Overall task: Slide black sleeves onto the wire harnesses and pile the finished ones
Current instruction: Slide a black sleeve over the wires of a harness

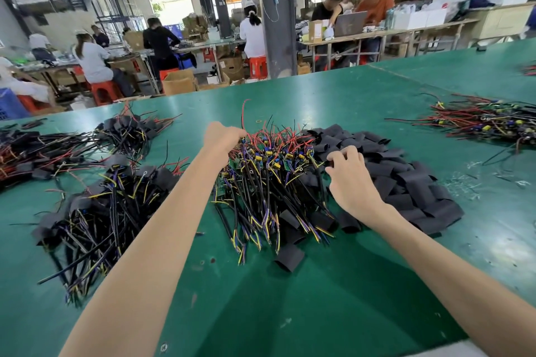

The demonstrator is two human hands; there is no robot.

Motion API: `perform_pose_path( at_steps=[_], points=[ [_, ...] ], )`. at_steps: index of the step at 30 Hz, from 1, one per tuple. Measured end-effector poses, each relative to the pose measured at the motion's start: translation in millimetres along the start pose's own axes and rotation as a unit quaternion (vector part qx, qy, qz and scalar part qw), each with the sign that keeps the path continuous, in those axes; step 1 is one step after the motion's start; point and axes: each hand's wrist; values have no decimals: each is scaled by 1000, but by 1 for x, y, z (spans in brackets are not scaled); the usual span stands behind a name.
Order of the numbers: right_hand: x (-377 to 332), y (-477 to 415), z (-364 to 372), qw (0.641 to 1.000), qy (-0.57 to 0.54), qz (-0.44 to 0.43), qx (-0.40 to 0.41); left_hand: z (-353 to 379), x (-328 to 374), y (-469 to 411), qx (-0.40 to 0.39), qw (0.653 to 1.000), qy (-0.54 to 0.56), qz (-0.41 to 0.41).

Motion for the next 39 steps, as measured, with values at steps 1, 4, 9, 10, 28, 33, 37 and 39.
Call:
perform_pose_path(
  at_steps=[1, 4, 9, 10, 28, 33, 37, 39],
  points=[
    [-1, 0, 1, 1000, -17, 2, 5, -2, 3, 4, -5, 1000, 16, 1],
    [-4, 2, 0, 991, -123, 41, 30, -9, 16, 20, -23, 991, 133, 9],
    [-8, 1, 0, 977, -205, 60, 20, -29, 52, 48, -29, 976, 159, 145],
    [-9, 1, 0, 976, -210, 60, 21, -33, 57, 51, -27, 975, 108, 193],
    [-12, 1, -7, 900, -429, 72, 27, -44, -66, 99, -50, 846, -315, 427],
    [-12, 1, -7, 880, -467, 72, 45, -45, -66, 104, -58, 851, -297, 429],
    [-11, 0, -6, 865, -493, 75, 54, -46, -66, 106, -67, 851, -298, 428],
    [-11, 0, -6, 860, -502, 69, 64, -46, -66, 107, -65, 851, -301, 426]
  ],
)
Point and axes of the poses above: each hand's wrist, its own y-axis away from the middle knuckle, its own z-axis out of the palm, x = y × z, and after that the axes turned 14 degrees about y, right-handed
